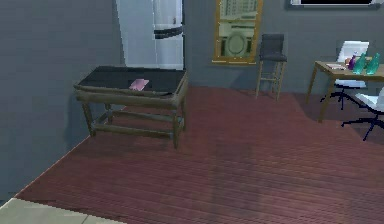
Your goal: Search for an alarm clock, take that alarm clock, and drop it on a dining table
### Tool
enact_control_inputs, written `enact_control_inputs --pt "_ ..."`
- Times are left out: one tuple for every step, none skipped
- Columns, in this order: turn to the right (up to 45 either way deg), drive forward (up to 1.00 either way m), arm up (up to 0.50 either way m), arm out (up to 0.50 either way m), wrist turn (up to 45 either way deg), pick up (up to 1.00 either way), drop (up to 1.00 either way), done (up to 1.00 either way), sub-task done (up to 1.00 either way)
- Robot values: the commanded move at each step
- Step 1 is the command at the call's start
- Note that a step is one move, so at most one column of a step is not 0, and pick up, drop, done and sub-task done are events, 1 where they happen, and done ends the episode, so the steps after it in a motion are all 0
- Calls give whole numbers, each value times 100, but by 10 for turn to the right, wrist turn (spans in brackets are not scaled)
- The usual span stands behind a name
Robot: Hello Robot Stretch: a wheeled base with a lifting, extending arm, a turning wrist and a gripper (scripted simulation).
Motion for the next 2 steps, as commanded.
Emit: enact_control_inputs --pt "0 0 -10 0 0 0 0 0 0" --pt "0 0 0 0 0 100 0 0 0"
